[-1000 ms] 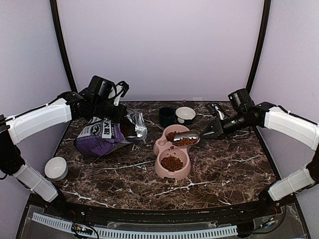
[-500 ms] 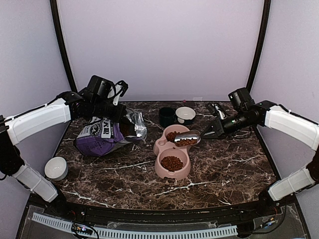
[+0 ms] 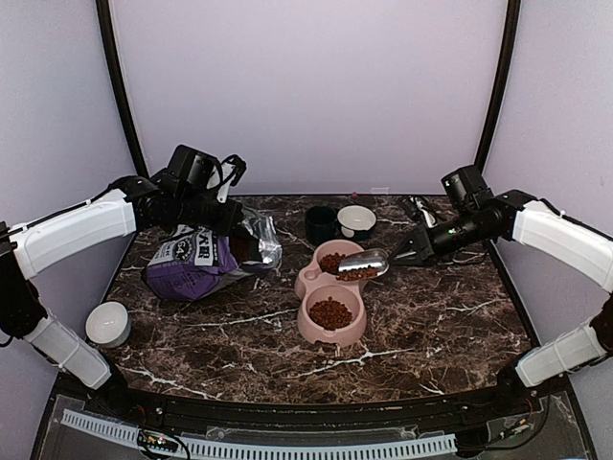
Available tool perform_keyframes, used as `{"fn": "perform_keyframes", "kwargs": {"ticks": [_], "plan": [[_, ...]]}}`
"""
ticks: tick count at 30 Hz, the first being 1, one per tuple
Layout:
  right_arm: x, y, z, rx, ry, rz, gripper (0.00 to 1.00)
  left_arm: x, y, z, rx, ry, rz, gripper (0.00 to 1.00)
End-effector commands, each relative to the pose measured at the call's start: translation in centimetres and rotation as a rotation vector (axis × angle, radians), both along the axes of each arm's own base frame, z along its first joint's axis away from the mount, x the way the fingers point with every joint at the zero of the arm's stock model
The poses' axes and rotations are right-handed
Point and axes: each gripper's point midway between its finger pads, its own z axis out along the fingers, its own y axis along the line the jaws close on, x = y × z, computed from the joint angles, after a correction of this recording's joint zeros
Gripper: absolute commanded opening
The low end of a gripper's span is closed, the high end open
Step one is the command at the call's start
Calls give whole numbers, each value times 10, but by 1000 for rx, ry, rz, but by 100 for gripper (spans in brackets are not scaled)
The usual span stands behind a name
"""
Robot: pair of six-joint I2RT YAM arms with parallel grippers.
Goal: Serve the pet food
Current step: Place the pet food in the pet food bowl.
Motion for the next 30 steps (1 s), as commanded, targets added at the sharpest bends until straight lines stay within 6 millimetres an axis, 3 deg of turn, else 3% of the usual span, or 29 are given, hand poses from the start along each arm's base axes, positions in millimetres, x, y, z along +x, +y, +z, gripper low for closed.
{"fn": "perform_keyframes", "kwargs": {"ticks": [1, 11, 12, 14, 30], "plan": [[3, -1, 22, 16, -74, 2, 0, 0, 1, 49, -76, -138, -4, 0], [1, -5, 22, -14, -75, 0, 0, 1, 1, 46, -68, -136, 2, 0], [4, -4, 32, -7, -99, 0, 0, 1, 1, 46, -68, -135, 2, 0], [4, -5, 34, -13, -104, 1, 0, 1, 1, 47, -69, -137, 2, 0], [5, -7, 39, -85, -123, 22, 0, 3, 1, 44, -58, -135, 5, 0]]}}
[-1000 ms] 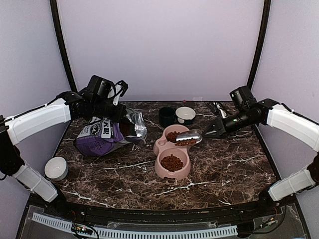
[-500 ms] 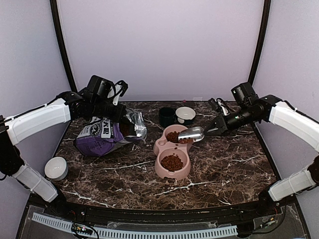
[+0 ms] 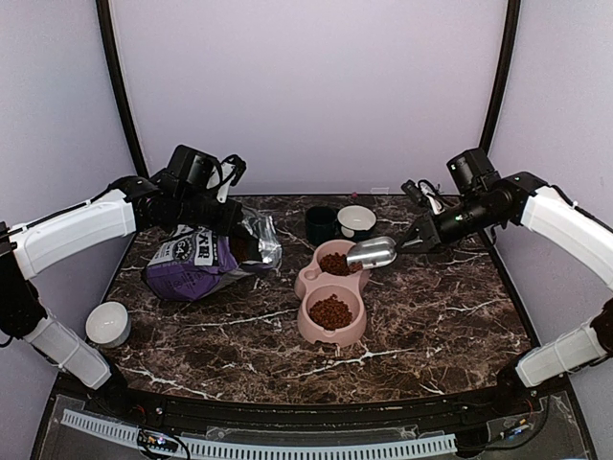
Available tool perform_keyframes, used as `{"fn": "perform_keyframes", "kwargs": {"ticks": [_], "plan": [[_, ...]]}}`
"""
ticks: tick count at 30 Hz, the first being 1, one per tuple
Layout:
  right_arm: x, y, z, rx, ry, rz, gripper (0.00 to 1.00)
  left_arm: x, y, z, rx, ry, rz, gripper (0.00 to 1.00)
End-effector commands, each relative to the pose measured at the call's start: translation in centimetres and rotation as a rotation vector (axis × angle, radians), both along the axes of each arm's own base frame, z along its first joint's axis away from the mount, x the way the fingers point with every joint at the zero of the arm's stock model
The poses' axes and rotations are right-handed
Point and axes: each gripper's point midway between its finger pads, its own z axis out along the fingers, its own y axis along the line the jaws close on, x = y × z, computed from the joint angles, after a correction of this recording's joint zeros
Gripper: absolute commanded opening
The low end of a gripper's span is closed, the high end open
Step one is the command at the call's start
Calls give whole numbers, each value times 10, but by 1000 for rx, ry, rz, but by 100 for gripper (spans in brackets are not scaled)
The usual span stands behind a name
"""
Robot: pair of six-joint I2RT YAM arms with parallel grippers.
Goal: Serve the pet food
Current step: Place the pet food in the pet food bowl, then place the spatula at the corner of the board.
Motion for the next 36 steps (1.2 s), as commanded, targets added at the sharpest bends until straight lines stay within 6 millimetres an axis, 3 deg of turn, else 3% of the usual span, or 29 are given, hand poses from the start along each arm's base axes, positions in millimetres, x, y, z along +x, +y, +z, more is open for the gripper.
{"fn": "perform_keyframes", "kwargs": {"ticks": [1, 8, 13, 18, 26, 32, 36], "plan": [[3, 3, 12, -22, -49, 25, 0, 2, 1, 43, -61, -129, 3, 0], [-5, 7, 2, -127, -54, 69, 0, 1, 1, 46, -65, -135, 2, 0], [-11, 21, -8, -155, -53, 114, 0, 0, 2, 48, -67, -137, 1, 0], [-11, 33, -24, -209, -44, 144, 0, -1, 3, 49, -66, -142, 3, 0], [-5, 42, -34, -194, -66, 138, 0, -2, 5, 53, -68, -154, 7, 0], [23, 40, -25, -134, -162, 7, 0, -3, 5, 56, -83, -175, 3, 0], [55, 17, -9, -49, -226, -177, 0, -3, 7, 59, -87, -190, 4, 0]]}}
